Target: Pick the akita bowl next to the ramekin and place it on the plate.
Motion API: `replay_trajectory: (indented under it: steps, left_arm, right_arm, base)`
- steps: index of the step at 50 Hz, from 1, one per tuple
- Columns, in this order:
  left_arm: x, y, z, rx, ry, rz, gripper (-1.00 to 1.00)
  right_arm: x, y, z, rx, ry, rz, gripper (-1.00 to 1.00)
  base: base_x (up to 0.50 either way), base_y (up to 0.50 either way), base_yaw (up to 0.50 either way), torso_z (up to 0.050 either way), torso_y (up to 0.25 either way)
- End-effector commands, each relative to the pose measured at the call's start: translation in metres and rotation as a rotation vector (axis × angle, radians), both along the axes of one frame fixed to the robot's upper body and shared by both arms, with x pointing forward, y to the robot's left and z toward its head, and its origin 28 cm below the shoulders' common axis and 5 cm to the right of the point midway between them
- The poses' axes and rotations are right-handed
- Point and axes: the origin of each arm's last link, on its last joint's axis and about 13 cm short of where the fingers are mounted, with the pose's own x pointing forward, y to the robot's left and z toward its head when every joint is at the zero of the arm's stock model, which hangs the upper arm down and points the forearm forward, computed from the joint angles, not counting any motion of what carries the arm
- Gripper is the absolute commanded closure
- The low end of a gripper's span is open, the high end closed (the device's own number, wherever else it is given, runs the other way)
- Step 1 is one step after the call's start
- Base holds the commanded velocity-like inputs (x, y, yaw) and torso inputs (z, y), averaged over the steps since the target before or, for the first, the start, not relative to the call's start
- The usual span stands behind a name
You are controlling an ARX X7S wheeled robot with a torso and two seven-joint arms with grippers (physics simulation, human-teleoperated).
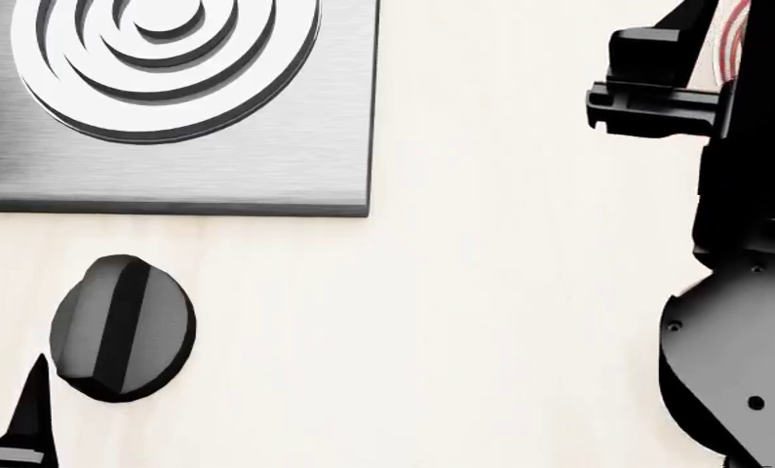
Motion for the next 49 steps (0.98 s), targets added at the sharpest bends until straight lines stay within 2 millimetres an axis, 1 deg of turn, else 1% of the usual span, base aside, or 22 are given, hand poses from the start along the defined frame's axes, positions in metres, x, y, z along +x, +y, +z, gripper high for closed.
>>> replay_trajectory:
  steps: [1, 2, 4, 9, 14, 17, 19, 26, 36, 49]
  left_arm:
    - [0.001, 0.0, -0.001, -0.001, 0.003, 0.004, -1.0]
    - [0.001, 0.0, -0.001, -0.002, 0.003, 0.004, -1.0]
    - [0.0, -0.001, -0.002, -0.001, 0.003, 0.0, -1.0]
    - [-0.001, -0.001, 0.0, -0.006, -0.001, -0.006, -1.0]
    - [-0.001, -0.001, -0.001, -0.004, 0.001, -0.004, -1.0]
    - [-0.001, -0.001, -0.001, -0.004, 0.002, -0.004, -1.0]
    - [-0.001, -0.001, -0.001, -0.007, 0.001, -0.003, -1.0]
    - [-0.001, 0.0, -0.002, -0.005, 0.002, -0.003, -1.0]
    - [-0.001, 0.0, 0.0, -0.006, 0.001, -0.004, -1.0]
    - [-0.001, 0.001, 0.001, -0.008, 0.002, 0.002, -1.0]
  right_arm:
    - [-0.01, 0.011, -0.016, -0.027, -0.036, 0.038, -1.0]
    - [-0.01, 0.012, -0.016, -0.026, -0.035, 0.04, -1.0]
    - [-0.009, 0.015, -0.025, -0.039, -0.032, 0.044, -1.0]
    - [-0.011, 0.02, -0.034, -0.045, -0.047, 0.052, -1.0]
    - [-0.014, 0.029, -0.048, -0.048, -0.027, 0.087, -1.0]
    - [-0.014, 0.033, -0.049, -0.093, -0.036, 0.097, -1.0]
    - [-0.015, 0.034, -0.049, -0.088, -0.044, 0.099, -1.0]
    - [-0.023, 0.043, -0.063, -0.121, -0.063, 0.113, -1.0]
    - [-0.028, 0.051, -0.078, -0.141, -0.068, 0.139, -1.0]
    - [-0.034, 0.059, -0.087, -0.172, -0.088, 0.157, -1.0]
  base:
    - [0.0, 0.0, 0.0, 0.0, 0.0]
    - [0.0, 0.0, 0.0, 0.0, 0.0]
    - [0.0, 0.0, 0.0, 0.0, 0.0]
    - [0.0, 0.0, 0.0, 0.0, 0.0]
    - [0.0, 0.0, 0.0, 0.0, 0.0]
    - [0.0, 0.0, 0.0, 0.0, 0.0]
    - [0.0, 0.0, 0.0, 0.0, 0.0]
    - [0.0, 0.0, 0.0, 0.0, 0.0]
    - [0.0, 0.0, 0.0, 0.0, 0.0]
    - [0.0, 0.0, 0.0, 0.0, 0.0]
